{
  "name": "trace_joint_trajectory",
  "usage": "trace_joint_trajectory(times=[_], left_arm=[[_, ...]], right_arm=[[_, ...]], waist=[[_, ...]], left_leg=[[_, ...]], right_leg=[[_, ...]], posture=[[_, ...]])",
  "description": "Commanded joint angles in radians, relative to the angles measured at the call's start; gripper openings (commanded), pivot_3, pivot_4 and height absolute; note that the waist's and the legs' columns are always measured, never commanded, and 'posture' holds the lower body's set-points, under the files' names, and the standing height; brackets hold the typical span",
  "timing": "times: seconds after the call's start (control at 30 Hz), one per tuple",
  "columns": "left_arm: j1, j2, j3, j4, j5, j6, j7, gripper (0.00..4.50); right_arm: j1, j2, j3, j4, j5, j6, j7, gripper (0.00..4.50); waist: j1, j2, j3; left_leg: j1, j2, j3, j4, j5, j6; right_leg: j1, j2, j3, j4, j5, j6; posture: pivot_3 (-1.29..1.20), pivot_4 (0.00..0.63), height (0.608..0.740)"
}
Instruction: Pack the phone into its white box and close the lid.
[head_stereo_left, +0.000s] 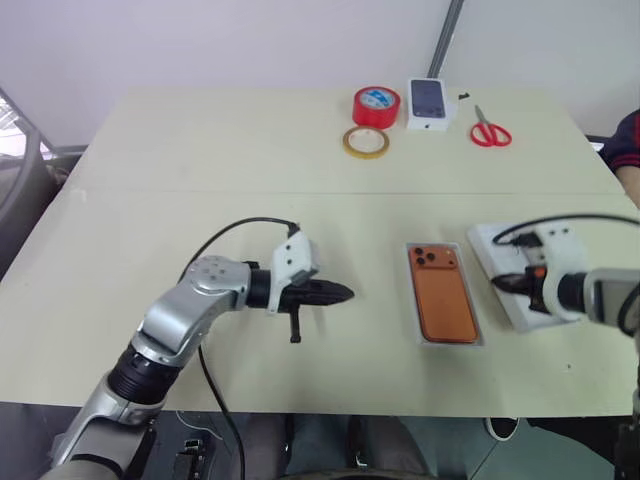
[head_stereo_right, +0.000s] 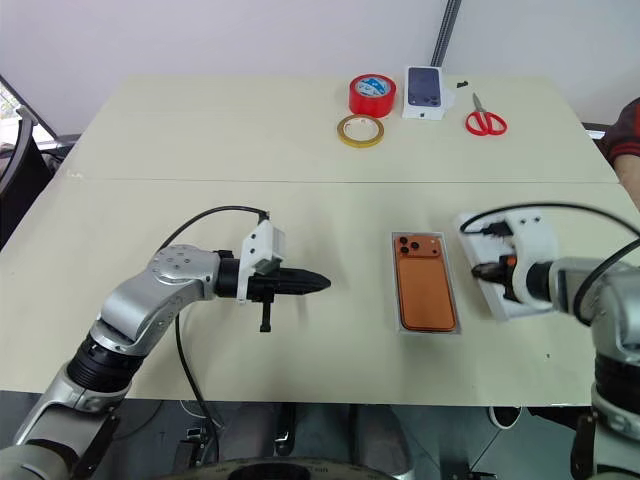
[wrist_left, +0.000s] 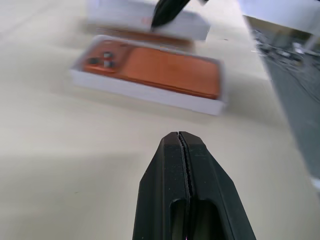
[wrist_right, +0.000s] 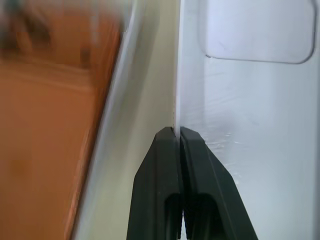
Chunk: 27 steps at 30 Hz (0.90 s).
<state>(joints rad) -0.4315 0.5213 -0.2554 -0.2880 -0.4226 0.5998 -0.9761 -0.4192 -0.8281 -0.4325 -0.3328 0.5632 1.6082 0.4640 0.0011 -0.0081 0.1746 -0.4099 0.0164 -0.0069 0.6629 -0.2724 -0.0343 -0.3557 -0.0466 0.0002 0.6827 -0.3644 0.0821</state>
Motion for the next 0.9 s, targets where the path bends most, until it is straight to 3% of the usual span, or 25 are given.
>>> trace_joint_trajectory(times=[0.03,0.17,0.23,0.3,0.43,0.63,0.73,0.87,0.9], left_arm=[[-0.007,0.007,0.071,0.046,0.003,-0.028,0.029,0.0],[-0.05,-0.013,0.093,0.114,0.013,-0.052,0.049,0.0],[-0.067,-0.022,0.092,0.135,0.018,-0.063,0.054,0.0],[-0.079,-0.031,0.091,0.148,0.026,-0.076,0.058,0.0],[-0.1,-0.044,0.087,0.173,0.043,-0.093,0.066,0.0],[-0.114,-0.082,0.047,0.171,0.068,-0.106,0.067,0.0],[-0.123,-0.123,-0.001,0.174,0.093,-0.098,0.077,0.0],[-0.143,-0.179,-0.08,0.182,0.142,-0.098,0.088,0.0],[-0.152,-0.195,-0.088,0.192,0.148,-0.096,0.096,0.0]], right_arm=[[-0.168,0.063,-0.134,0.06,0.351,0.006,-0.093,0.06],[-0.287,0.213,-0.144,0.169,0.824,0.006,-0.391,0.06],[-0.209,0.164,0.011,0.165,1.224,-0.214,-0.676,0.06],[-0.147,0.197,0.115,0.121,1.398,-0.38,-0.85,0.06],[-0.047,0.32,0.226,-0.019,1.409,-0.533,-0.972,0.06],[0.167,0.318,0.322,-0.117,1.409,-0.629,-1.051,0.06],[0.169,0.261,0.299,-0.099,1.409,-0.63,-1.037,0.94],[0.058,0.037,0.298,-0.103,1.409,-0.562,-0.907,2.99],[0.037,-0.01,0.302,-0.101,1.409,-0.553,-0.886,3.32]], waist=[[-0.01,0.0,0.0],[-0.015,-0.001,0.0],[-0.009,-0.001,0.001],[-0.007,-0.002,0.001],[-0.015,-0.002,0.001],[-0.013,-0.001,0.001],[-0.012,-0.001,0.001],[-0.012,0.0,0.002],[-0.012,0.0,0.002]], left_leg=[[0.0,0.0,0.0,0.0,0.0,0.0],[0.0,0.001,0.0,-0.001,0.0,0.0],[-0.001,0.001,0.0,0.0,0.0,0.0],[-0.003,0.0,0.0,0.002,-0.001,0.002],[-0.005,0.0,0.002,0.004,-0.001,0.003],[-0.006,0.0,0.001,0.002,-0.001,0.003],[-0.005,0.0,0.001,0.003,-0.001,0.003],[-0.005,0.0,0.002,0.003,-0.001,0.003],[-0.005,0.0,0.002,0.003,-0.001,0.003]], right_leg=[[0.0,0.0,0.0,0.0,0.0,0.0],[0.0,0.0,0.0,0.0,0.0,0.0],[0.0,0.0,0.0,0.0,0.0,0.0],[-0.001,-0.001,-0.001,-0.001,0.0,0.0],[-0.002,-0.002,-0.001,-0.001,0.001,0.002],[-0.003,-0.001,-0.001,-0.001,0.001,0.001],[-0.002,-0.002,0.0,-0.001,0.001,0.001],[-0.003,-0.001,0.0,-0.001,0.001,0.001],[-0.003,-0.001,0.0,-0.001,0.001,0.001]], posture=[[0.0,0.15,0.74],[0.0,0.15,0.74],[0.0,0.15,0.74],[0.0,0.15,0.74],[0.0,0.15,0.74],[0.0,0.15,0.74],[0.0,0.15,0.74],[0.0,0.15,0.74],[0.0,0.15,0.74]])
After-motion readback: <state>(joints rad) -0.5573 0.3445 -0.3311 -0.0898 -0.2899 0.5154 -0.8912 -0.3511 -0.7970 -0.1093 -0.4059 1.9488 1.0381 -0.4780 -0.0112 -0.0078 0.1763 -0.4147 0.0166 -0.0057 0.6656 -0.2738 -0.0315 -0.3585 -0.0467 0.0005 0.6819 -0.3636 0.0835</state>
